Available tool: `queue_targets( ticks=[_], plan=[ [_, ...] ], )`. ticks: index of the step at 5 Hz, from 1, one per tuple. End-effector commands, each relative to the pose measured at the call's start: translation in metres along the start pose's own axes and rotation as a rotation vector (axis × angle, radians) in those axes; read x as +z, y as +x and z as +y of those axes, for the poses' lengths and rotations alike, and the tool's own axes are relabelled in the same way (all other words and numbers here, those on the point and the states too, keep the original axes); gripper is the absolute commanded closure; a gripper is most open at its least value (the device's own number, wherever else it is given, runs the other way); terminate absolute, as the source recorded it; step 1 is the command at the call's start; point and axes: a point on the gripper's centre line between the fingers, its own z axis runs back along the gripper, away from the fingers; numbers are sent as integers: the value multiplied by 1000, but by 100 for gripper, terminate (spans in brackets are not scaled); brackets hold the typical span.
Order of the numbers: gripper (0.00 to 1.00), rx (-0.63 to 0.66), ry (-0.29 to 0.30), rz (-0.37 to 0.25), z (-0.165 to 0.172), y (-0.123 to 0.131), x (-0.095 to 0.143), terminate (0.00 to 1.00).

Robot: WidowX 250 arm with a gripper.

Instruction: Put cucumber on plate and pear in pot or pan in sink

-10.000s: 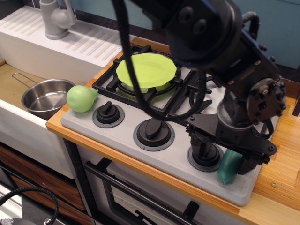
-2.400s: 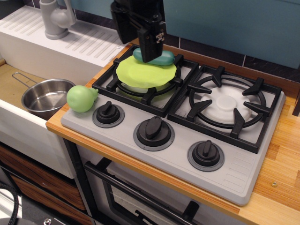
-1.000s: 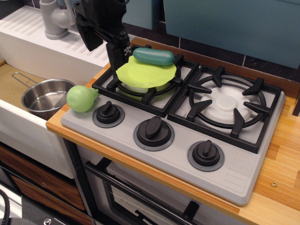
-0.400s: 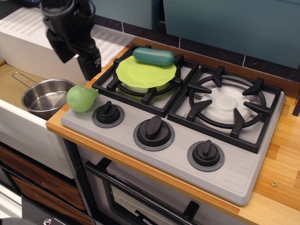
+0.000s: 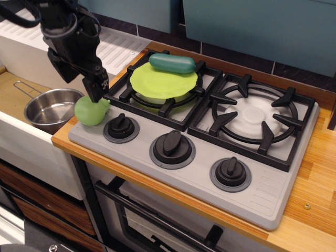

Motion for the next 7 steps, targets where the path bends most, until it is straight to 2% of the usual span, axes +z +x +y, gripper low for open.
queue_targets(
  ticks=[1, 5, 6, 7],
  plan=[
    [0, 19, 3, -37, -1, 1, -7, 0],
    [0, 12, -96, -56, -8, 1, -19, 0],
    [100, 30, -137, -56, -11, 2, -15, 0],
    [100, 42, -178, -29, -12, 2, 0, 0]
  ],
)
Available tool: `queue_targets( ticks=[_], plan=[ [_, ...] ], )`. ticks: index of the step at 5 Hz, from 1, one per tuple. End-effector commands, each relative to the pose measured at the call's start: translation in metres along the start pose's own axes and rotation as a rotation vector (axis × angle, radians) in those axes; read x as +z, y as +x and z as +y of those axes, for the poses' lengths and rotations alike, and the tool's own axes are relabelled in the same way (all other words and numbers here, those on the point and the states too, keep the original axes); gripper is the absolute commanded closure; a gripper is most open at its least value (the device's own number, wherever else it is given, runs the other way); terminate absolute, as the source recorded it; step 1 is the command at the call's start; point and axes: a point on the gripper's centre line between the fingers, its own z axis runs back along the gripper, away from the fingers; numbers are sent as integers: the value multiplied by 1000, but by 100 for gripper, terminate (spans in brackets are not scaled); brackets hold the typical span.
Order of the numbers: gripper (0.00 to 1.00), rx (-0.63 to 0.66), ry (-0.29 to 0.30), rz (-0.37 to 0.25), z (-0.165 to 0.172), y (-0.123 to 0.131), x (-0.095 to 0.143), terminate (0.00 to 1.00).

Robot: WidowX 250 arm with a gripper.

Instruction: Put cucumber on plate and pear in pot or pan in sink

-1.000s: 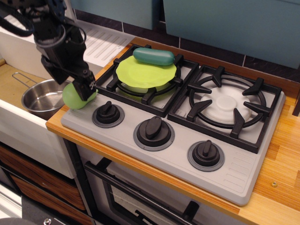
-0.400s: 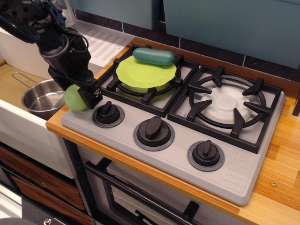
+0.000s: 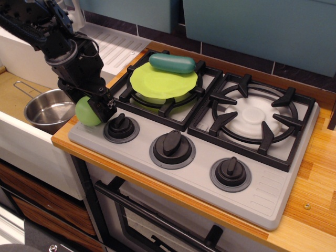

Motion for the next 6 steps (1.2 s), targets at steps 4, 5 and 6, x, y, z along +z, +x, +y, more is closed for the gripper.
queue_targets(
  ticks=[4, 5, 6],
  plan=[
    [100, -259, -124, -126, 63, 8, 32, 0],
    [100, -283, -129, -179, 76, 2, 14, 0],
    [100, -309, -134, -218, 87, -2, 4, 0]
  ],
)
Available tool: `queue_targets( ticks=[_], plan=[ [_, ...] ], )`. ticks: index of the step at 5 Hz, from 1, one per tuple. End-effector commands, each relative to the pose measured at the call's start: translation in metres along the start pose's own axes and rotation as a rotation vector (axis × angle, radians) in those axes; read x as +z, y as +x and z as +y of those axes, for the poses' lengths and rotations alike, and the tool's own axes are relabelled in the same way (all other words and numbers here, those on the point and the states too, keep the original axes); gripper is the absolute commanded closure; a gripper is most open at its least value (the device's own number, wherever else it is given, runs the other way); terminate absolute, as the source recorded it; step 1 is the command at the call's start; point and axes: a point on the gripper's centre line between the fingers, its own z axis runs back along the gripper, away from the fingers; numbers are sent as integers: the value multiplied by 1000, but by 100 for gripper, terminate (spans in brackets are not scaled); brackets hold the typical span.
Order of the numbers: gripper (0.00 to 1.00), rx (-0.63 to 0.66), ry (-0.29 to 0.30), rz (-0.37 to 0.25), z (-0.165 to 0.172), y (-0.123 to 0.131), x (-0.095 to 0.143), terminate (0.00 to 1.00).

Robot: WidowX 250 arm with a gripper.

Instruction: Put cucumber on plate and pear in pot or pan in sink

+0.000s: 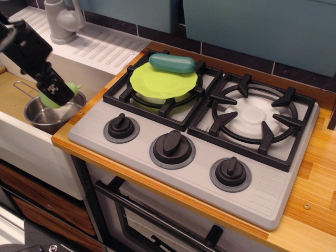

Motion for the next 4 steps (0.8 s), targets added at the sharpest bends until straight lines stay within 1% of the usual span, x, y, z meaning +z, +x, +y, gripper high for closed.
queue_targets(
  ticks=[1, 2, 3, 4],
  plan=[
    [100, -80, 60, -59, 26, -1, 3, 0],
    [100, -70, 88, -27, 24, -7, 15, 0],
    [0, -59, 99, 21, 12, -10, 38, 0],
    [0, -55, 106, 49, 4, -9, 54, 0]
  ],
)
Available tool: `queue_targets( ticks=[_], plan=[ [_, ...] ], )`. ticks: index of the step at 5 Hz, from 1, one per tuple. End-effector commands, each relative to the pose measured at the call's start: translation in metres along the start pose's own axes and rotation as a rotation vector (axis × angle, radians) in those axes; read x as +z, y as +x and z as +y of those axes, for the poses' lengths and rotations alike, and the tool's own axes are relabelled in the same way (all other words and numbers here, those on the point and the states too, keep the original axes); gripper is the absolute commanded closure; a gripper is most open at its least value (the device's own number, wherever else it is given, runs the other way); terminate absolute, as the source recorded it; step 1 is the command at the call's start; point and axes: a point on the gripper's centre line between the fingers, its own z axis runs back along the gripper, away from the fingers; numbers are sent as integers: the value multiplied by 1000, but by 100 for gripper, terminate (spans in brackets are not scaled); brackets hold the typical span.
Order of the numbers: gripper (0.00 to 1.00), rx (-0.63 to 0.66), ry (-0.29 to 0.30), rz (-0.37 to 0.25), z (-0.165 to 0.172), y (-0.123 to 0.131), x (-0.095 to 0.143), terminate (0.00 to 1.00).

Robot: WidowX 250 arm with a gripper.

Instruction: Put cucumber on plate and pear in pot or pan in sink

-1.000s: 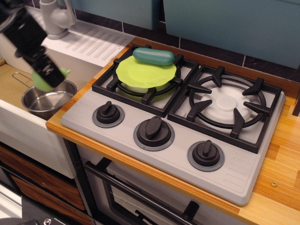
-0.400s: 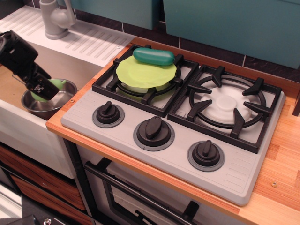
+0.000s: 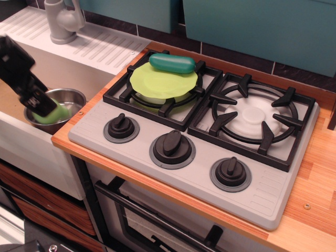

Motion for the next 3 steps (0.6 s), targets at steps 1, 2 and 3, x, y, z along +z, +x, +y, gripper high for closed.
queue_targets(
  ticks=[1, 2, 3],
  plan=[
    [0, -13, 79, 58, -9, 21, 53, 0],
    [0, 4, 101, 128, -18, 34, 81, 0],
    [0, 33, 107, 182, -26, 47, 100, 100]
  ],
)
